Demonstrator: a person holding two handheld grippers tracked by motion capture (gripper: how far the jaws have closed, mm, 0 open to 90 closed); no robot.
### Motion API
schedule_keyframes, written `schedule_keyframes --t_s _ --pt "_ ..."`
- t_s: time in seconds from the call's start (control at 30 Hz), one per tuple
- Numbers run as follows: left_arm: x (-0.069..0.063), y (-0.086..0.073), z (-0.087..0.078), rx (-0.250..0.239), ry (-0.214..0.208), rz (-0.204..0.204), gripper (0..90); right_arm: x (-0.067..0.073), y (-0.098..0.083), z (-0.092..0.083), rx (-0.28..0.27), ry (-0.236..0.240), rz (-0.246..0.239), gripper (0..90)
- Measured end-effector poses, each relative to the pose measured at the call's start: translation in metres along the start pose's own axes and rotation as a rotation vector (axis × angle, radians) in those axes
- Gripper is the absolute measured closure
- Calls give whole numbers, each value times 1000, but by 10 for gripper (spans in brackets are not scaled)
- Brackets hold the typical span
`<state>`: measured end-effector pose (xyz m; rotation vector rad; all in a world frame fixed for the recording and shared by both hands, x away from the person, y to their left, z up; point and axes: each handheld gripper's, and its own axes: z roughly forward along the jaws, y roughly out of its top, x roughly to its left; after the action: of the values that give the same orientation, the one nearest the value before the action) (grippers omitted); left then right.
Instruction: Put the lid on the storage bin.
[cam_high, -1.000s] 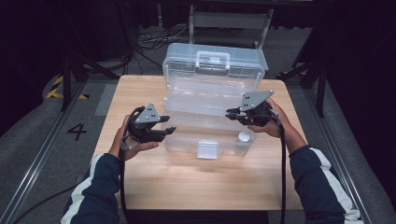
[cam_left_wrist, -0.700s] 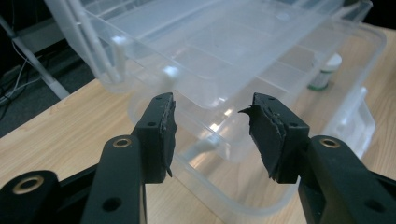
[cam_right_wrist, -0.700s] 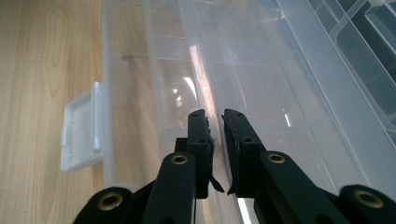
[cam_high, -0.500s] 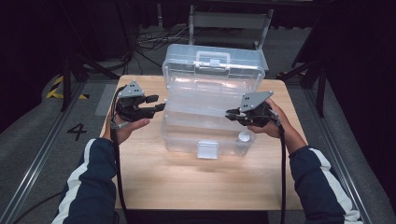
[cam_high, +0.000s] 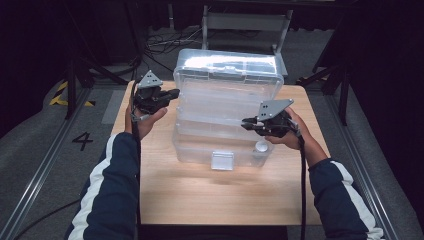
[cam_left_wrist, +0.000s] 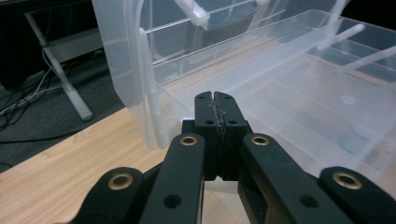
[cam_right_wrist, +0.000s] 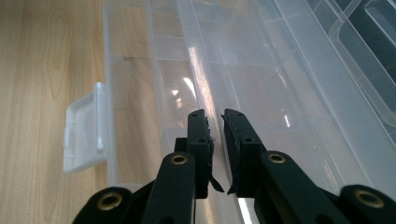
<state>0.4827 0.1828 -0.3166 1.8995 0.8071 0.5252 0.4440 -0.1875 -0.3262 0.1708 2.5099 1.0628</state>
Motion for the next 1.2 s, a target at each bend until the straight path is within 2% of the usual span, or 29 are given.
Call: schedule_keyframes --t_s 0.1,0.13,0.33,0.43,0.53,0.63,0.8,0.87,1.03,1.1,1.13,1.2 --pt "4 1 3 -10 6 -12 899 1 0 0 8 -1 3 816" --pt "5 2 4 -20 8 -28 899 1 1 0 10 -1 5 815" --pt "8 12 9 -20 33 3 899 3 0 -1 21 4 15 813" --pt "7 15 9 -20 31 10 900 4 -1 0 20 16 17 813" --pt "9 17 10 -15 39 14 900 4 -1 -1 23 8 17 813" --pt "10 14 10 -21 18 -7 899 4 -4 -1 7 15 34 813" --pt "9 13 8 -34 26 12 899 6 -4 -1 10 13 48 808" --pt "7 12 5 -33 12 2 899 6 -4 -1 16 7 47 801" --pt "4 14 1 -23 7 20 900 8 -4 -1 21 -3 52 792" --pt "4 14 -2 -18 11 51 900 11 -3 -1 31 -16 48 787" --pt "3 14 -3 -17 -2 37 900 12 -3 -1 33 -20 49 785" --pt "3 13 -3 -11 -8 39 900 13 -4 -1 37 -24 53 780"
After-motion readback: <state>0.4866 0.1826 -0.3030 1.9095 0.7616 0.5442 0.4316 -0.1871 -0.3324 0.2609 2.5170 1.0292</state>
